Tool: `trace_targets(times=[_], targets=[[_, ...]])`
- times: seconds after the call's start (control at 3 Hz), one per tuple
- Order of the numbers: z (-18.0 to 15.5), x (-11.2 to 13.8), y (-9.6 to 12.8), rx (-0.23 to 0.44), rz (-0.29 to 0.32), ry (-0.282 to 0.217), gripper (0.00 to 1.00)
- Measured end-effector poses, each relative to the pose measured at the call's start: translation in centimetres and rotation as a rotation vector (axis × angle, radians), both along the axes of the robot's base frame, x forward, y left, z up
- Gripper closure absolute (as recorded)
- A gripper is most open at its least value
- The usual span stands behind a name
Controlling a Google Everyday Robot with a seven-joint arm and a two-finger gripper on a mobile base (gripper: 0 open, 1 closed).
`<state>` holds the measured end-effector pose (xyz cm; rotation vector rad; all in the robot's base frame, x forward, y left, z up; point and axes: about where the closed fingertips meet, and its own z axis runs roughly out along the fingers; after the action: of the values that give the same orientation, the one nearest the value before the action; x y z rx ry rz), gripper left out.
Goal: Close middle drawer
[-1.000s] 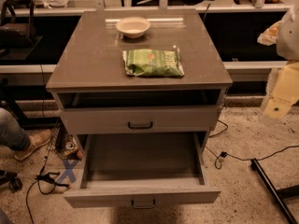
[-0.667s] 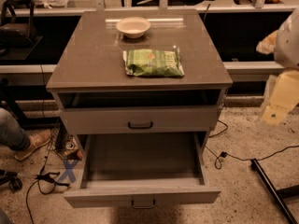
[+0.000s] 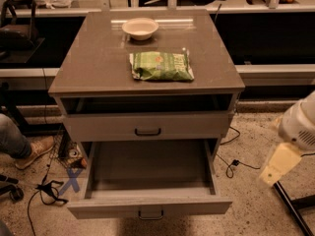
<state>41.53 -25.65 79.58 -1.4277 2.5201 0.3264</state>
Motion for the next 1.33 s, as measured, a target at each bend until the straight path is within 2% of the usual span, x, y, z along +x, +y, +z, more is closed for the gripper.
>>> trace_targets(times=[0.33,0.67,1.0,1.33], targets=[[-7.1,-1.6,-0.6,0.059,-0.084,0.102,0.00],[-7.1,-1.6,-0.6,0.059,-0.084,0.102,0.00],[-11.3,-1.3,-0.1,0.078,-0.101,0.154,0.00],[-19.1,-1.3,1.3,0.159,-0.145,0.246,0.00]])
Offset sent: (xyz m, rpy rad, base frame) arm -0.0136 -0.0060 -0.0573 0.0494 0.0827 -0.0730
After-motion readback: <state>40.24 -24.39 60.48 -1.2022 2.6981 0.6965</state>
